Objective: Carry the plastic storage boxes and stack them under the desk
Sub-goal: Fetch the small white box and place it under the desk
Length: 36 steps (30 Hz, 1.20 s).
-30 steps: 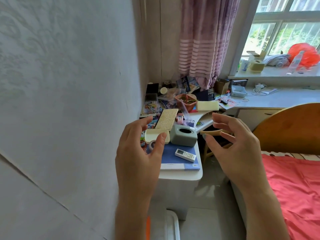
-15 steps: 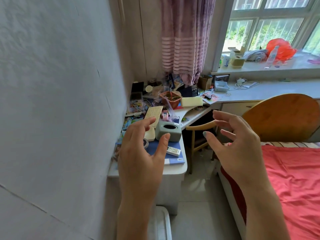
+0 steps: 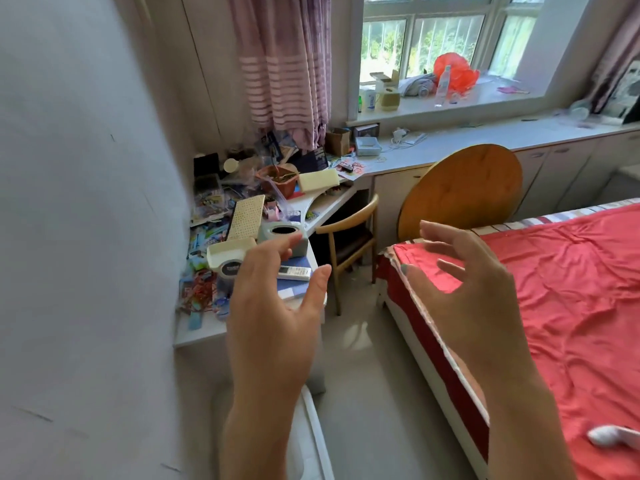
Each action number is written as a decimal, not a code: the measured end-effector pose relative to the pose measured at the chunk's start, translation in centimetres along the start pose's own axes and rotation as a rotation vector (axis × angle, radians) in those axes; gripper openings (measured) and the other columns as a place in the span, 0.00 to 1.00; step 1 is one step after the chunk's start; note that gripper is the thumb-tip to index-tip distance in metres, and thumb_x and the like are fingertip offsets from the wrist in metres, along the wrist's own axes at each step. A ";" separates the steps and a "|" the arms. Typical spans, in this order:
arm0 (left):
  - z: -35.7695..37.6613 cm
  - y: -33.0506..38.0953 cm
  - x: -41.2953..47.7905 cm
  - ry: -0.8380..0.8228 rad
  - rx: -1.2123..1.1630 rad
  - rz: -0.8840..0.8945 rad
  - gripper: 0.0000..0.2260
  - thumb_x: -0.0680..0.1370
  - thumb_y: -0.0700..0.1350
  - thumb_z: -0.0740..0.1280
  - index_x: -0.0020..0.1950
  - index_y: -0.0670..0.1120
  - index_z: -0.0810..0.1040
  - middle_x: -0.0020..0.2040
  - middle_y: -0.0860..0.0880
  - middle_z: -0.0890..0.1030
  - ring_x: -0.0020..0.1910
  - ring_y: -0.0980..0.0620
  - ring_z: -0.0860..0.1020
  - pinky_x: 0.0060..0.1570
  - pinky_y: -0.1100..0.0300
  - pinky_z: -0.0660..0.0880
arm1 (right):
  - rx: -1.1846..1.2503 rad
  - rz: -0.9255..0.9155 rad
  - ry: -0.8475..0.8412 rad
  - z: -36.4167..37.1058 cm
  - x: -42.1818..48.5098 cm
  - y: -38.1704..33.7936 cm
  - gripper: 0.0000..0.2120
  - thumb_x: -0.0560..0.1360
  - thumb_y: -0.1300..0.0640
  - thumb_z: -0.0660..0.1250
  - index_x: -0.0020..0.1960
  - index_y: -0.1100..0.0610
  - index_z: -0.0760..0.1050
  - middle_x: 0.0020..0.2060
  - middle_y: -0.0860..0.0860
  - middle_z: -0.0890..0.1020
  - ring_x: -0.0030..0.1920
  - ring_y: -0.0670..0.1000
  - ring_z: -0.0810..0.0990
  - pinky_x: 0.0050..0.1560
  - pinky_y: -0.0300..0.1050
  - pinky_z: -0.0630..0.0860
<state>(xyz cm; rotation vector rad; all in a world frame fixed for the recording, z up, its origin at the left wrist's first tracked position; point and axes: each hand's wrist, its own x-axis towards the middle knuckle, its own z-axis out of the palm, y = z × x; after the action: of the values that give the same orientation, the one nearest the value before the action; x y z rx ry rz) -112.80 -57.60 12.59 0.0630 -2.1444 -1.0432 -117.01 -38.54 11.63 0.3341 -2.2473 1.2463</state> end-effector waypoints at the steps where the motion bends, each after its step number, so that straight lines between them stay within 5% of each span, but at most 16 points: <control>1: -0.1 0.3 -0.6 -0.014 -0.008 0.011 0.17 0.72 0.49 0.72 0.59 0.50 0.76 0.53 0.58 0.76 0.52 0.62 0.73 0.52 0.77 0.67 | -0.012 0.016 0.009 -0.6 -0.8 0.0 0.25 0.69 0.59 0.75 0.64 0.47 0.73 0.54 0.41 0.77 0.54 0.38 0.78 0.51 0.27 0.74; 17: 3.7 8.3 -11.7 -0.425 -0.312 0.108 0.18 0.73 0.53 0.71 0.62 0.54 0.75 0.57 0.58 0.77 0.55 0.62 0.76 0.54 0.72 0.69 | -0.267 0.285 0.280 -15.2 -16.0 -1.0 0.23 0.68 0.59 0.75 0.61 0.48 0.75 0.55 0.44 0.78 0.54 0.41 0.79 0.53 0.44 0.78; 22: 5.9 13.6 -15.1 -0.563 -0.388 0.181 0.18 0.73 0.55 0.71 0.62 0.56 0.75 0.58 0.58 0.77 0.56 0.62 0.76 0.53 0.70 0.71 | -0.372 0.355 0.424 -21.4 -19.7 -1.7 0.24 0.68 0.60 0.75 0.61 0.48 0.74 0.54 0.44 0.78 0.54 0.41 0.78 0.51 0.36 0.76; 31: 9.7 25.0 -25.6 -0.850 -0.536 0.316 0.17 0.73 0.54 0.71 0.61 0.57 0.75 0.57 0.62 0.76 0.56 0.64 0.74 0.50 0.79 0.65 | -0.499 0.506 0.626 -33.7 -30.0 -2.2 0.23 0.69 0.57 0.73 0.63 0.47 0.74 0.55 0.42 0.77 0.57 0.41 0.77 0.57 0.43 0.76; 36: 10.6 32.3 -34.5 -0.999 -0.586 0.385 0.17 0.74 0.53 0.71 0.61 0.56 0.75 0.57 0.63 0.75 0.57 0.63 0.75 0.52 0.75 0.68 | -0.580 0.621 0.698 -42.2 -37.4 -2.6 0.23 0.69 0.55 0.73 0.64 0.47 0.74 0.56 0.42 0.77 0.57 0.41 0.77 0.59 0.45 0.76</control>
<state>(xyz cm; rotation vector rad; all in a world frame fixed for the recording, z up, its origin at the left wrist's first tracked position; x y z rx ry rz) -86.12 -17.24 10.37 -1.3374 -2.3714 -1.6039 -70.81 -6.10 10.08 -0.9306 -1.9819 0.7216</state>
